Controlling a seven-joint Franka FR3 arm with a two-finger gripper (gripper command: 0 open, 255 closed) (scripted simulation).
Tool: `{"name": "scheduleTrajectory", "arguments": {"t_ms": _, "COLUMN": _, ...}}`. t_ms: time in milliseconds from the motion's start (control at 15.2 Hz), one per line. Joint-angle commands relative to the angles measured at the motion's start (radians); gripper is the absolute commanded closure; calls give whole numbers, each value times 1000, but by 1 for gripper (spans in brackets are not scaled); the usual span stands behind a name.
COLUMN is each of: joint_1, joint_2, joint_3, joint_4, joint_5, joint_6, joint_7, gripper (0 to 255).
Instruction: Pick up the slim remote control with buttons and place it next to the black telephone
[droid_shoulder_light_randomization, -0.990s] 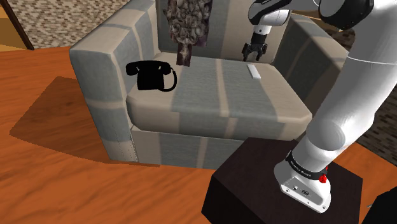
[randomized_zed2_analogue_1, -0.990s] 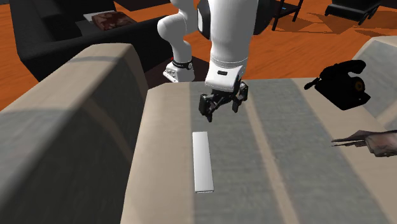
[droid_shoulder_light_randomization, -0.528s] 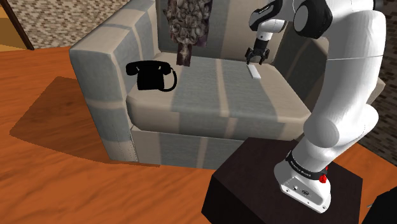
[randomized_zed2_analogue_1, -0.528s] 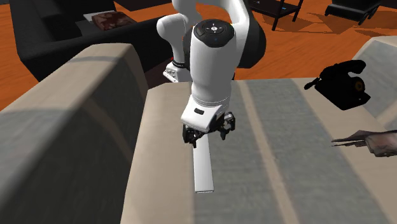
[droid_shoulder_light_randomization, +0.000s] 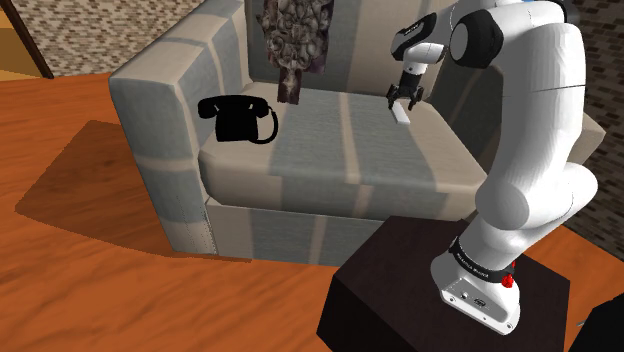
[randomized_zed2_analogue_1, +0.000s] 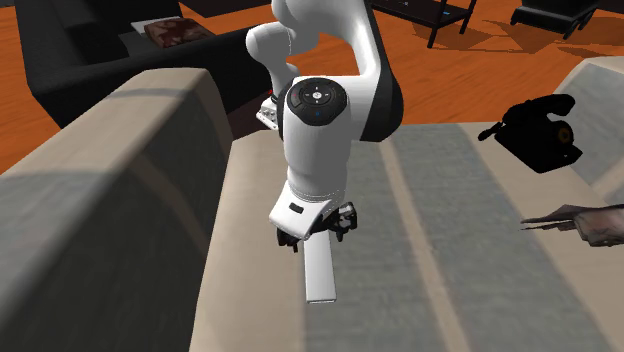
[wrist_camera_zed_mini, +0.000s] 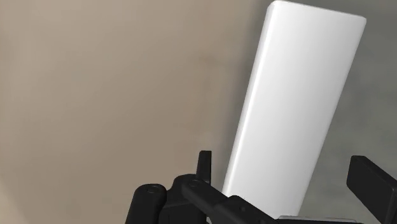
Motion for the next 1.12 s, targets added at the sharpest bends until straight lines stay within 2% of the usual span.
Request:
{"name": "scheduleTrajectory", "arguments": {"t_ms": 0, "joint_1": -2, "joint_2": 13, "joint_3": 4, "joint_4": -8, "joint_5": 6, "joint_6": 21, "joint_7": -3, "gripper": 0}}
{"name": "scheduleTrajectory", "arguments": {"t_ms": 528, "joint_1": -2, "joint_2": 16, "joint_3": 5, "joint_4": -11, "joint_5": 8, "joint_6": 27, "joint_7": -4, "gripper": 0}}
{"name": "scheduleTrajectory", "arguments": {"t_ms": 594, "joint_1": -2, "joint_2": 16, "joint_3": 5, "joint_4": -11, "joint_5": 8, "joint_6": 27, "joint_7": -4, "gripper": 255}}
{"name": "scheduleTrajectory", "arguments": {"t_ms": 1056, "joint_1": -2, "joint_2": 16, "joint_3": 5, "joint_4": -11, "joint_5": 8, "joint_6": 27, "joint_7": -4, "gripper": 255}}
